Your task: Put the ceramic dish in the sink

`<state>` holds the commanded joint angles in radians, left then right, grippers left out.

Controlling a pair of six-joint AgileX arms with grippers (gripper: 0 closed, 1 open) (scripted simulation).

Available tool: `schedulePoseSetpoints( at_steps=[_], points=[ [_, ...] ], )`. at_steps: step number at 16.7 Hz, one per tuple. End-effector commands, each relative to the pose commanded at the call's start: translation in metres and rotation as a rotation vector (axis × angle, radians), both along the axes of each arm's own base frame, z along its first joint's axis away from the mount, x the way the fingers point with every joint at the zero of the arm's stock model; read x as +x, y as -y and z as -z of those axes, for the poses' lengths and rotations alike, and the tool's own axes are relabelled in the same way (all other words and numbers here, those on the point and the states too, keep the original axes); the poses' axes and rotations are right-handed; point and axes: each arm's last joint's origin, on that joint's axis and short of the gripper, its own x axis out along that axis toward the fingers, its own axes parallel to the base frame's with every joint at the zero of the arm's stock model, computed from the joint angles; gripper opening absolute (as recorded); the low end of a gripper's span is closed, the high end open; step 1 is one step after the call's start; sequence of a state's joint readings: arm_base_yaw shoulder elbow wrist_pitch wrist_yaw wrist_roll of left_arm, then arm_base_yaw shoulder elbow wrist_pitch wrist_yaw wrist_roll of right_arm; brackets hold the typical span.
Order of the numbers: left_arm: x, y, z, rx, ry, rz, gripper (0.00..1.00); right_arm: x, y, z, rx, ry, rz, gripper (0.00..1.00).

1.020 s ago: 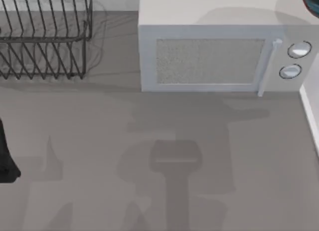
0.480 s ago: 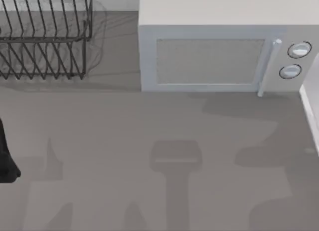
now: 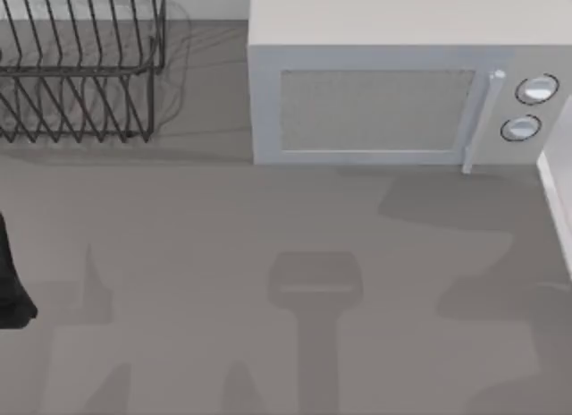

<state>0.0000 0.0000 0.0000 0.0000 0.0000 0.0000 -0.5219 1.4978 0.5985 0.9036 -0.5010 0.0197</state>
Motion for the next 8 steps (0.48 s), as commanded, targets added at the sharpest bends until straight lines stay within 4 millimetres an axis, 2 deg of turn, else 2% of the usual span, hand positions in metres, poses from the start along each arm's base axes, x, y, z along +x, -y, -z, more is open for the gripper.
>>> schedulePoseSetpoints(
  at_steps=[2, 4, 8],
  points=[
    [0.000, 0.000, 0.000, 0.000, 0.000, 0.000, 1.00, 0.001, 0.001, 0.003, 0.001, -0.001, -0.001, 0.00],
    [0.000, 0.000, 0.000, 0.000, 0.000, 0.000, 1.00, 0.005, 0.003, 0.015, 0.003, -0.006, -0.002, 0.00],
    [0.000, 0.000, 0.000, 0.000, 0.000, 0.000, 1.00, 0.013, 0.011, 0.059, 0.003, -0.008, 0.003, 0.00]
  ],
)
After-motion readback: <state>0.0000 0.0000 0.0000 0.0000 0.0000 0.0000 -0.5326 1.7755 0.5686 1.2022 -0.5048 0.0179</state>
